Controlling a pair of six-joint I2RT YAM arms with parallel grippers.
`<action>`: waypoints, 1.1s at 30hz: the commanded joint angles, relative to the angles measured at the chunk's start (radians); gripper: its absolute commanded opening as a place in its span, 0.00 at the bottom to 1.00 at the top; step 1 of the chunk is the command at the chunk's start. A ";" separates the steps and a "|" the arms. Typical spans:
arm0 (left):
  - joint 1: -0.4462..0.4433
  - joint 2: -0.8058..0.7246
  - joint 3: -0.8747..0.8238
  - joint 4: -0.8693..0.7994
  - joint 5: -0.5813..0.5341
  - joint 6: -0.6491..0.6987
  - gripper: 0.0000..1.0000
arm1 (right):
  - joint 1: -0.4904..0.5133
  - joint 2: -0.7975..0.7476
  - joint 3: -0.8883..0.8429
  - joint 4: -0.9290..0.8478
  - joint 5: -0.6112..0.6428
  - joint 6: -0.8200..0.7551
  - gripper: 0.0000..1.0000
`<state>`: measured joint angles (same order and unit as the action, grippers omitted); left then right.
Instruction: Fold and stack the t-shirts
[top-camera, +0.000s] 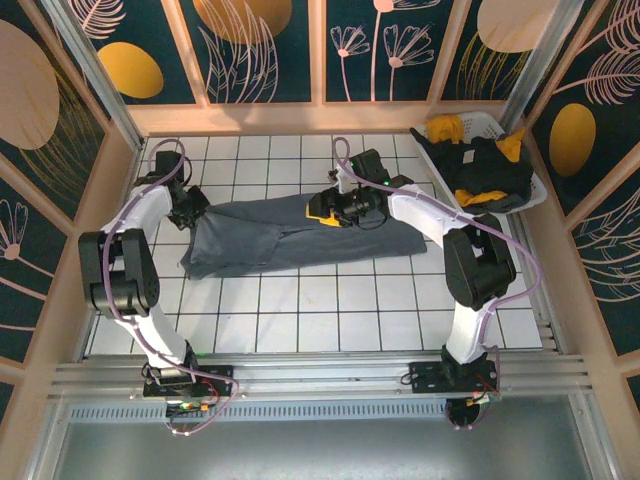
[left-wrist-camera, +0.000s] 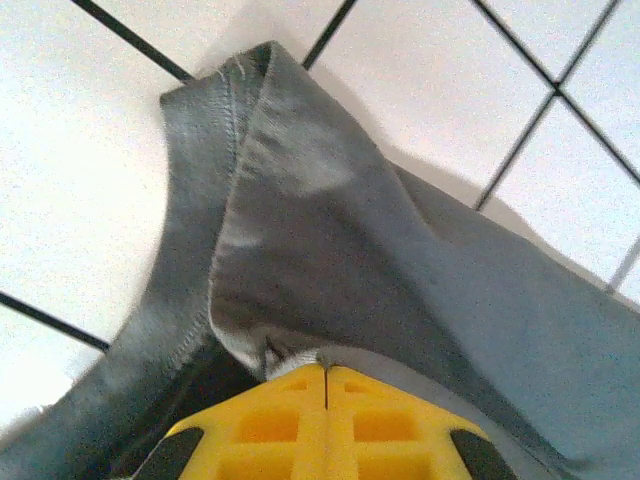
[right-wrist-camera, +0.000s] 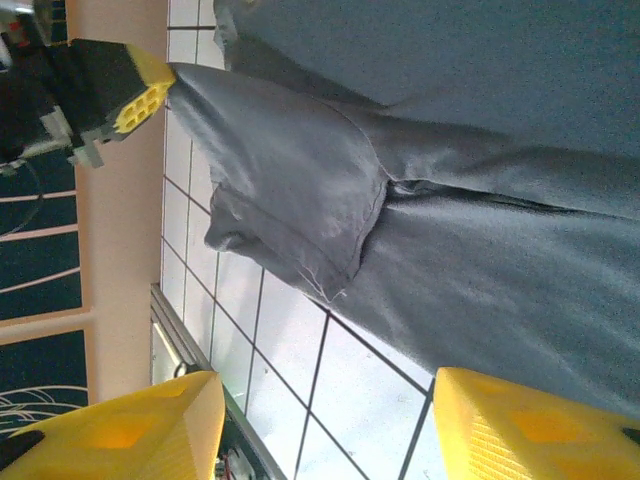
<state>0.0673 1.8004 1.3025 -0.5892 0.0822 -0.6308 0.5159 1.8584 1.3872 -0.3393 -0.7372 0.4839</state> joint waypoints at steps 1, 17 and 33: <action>0.003 0.081 0.052 -0.042 -0.078 0.053 0.00 | -0.011 0.000 0.016 -0.003 0.015 -0.001 0.58; -0.001 0.037 0.042 0.032 -0.212 -0.037 0.60 | -0.233 -0.081 -0.081 -0.096 0.304 -0.067 0.40; -0.156 0.092 -0.187 0.298 0.133 -0.494 0.28 | -0.327 0.335 0.302 -0.365 0.713 -0.234 0.23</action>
<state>-0.0937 1.8221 1.0634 -0.3298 0.1818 -1.0615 0.1848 2.1723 1.6669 -0.5838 -0.1204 0.2855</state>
